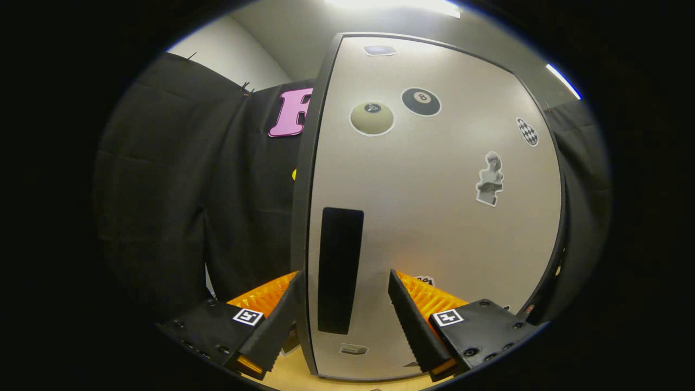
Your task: Open the shoe cabinet door, grab the shoes and put them into the shoe cabinet, then close the shoe cabinet door.
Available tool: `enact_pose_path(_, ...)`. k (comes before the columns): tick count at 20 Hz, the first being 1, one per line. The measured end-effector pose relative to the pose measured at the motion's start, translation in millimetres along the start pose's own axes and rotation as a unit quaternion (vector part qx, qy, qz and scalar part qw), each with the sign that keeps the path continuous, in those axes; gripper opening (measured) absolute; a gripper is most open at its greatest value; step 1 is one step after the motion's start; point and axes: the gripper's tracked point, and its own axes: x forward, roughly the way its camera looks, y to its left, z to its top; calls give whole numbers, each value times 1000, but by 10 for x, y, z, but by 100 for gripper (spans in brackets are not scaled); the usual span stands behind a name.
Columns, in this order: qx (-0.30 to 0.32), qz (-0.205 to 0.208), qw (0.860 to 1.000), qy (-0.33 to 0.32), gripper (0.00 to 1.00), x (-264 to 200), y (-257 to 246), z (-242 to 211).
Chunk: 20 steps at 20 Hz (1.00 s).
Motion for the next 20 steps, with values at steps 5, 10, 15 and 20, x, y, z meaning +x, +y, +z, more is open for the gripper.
enact_pose_path(5,2,-8,1000,10,52,35,54,-36)
enact_pose_path(10,40,-16,999,29,37,46,47,-44)
enact_pose_path(15,39,-9,999,37,15,38,63,-63)
enact_pose_path(20,33,9,999,42,7,-67,78,-70)
